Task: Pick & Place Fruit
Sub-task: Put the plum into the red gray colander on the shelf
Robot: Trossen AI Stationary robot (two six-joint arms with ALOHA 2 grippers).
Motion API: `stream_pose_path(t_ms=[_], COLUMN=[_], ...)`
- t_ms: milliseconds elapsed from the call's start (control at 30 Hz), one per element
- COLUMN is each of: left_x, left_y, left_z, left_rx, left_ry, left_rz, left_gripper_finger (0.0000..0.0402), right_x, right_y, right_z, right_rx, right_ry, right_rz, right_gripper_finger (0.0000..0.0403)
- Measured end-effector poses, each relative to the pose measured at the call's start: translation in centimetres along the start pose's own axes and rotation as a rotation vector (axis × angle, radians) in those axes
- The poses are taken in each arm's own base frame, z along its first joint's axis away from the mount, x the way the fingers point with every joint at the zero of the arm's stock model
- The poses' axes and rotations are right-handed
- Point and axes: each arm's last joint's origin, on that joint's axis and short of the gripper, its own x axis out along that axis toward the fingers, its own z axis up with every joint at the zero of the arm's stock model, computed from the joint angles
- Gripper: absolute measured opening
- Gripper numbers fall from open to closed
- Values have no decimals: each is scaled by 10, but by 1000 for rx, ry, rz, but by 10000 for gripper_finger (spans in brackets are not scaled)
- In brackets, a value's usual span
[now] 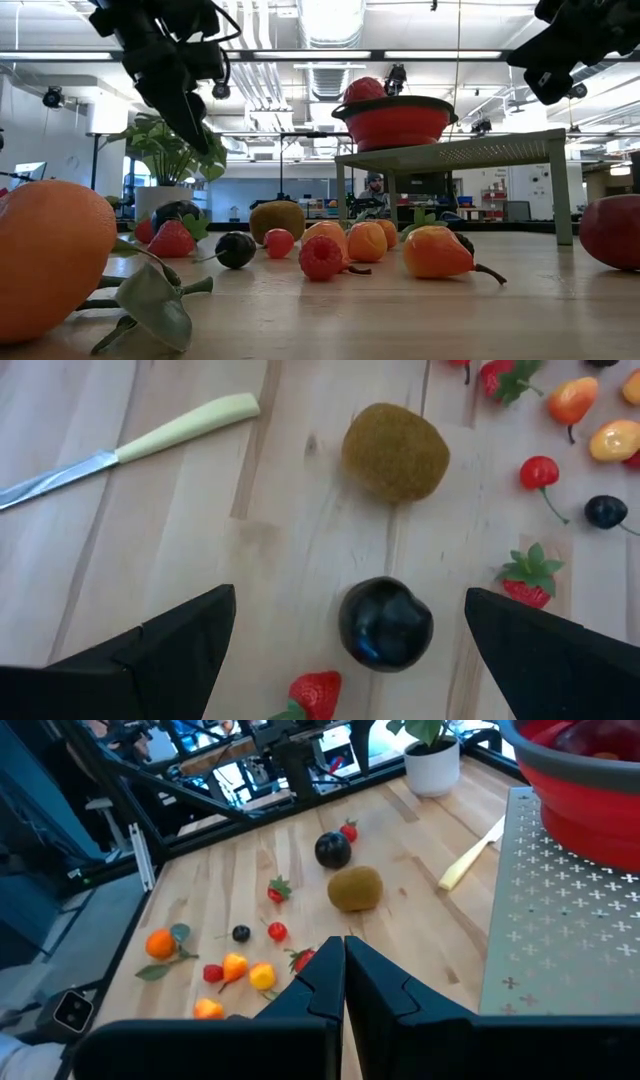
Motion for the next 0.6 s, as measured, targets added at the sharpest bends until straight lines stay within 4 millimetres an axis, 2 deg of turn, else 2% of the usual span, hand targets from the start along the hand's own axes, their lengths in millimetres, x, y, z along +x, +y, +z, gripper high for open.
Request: stream_pose_path(t_ms=[367, 467, 600], left_x=[-1, -1, 0], left_y=[-2, -2, -2], left_z=[1, 0, 0], left_rx=[51, 80, 85], left_ry=[-2, -1, -2], left_rz=[-56, -56, -55], left_gripper_finger=[399, 399, 399], right_x=[3, 7, 12], right_y=[0, -1, -3], right_z=[-1, -1, -3], right_rx=[-8, -13, -18], right_ry=[9, 21, 39], right_rz=[-22, -56, -104], right_gripper_finger=[11, 26, 67])
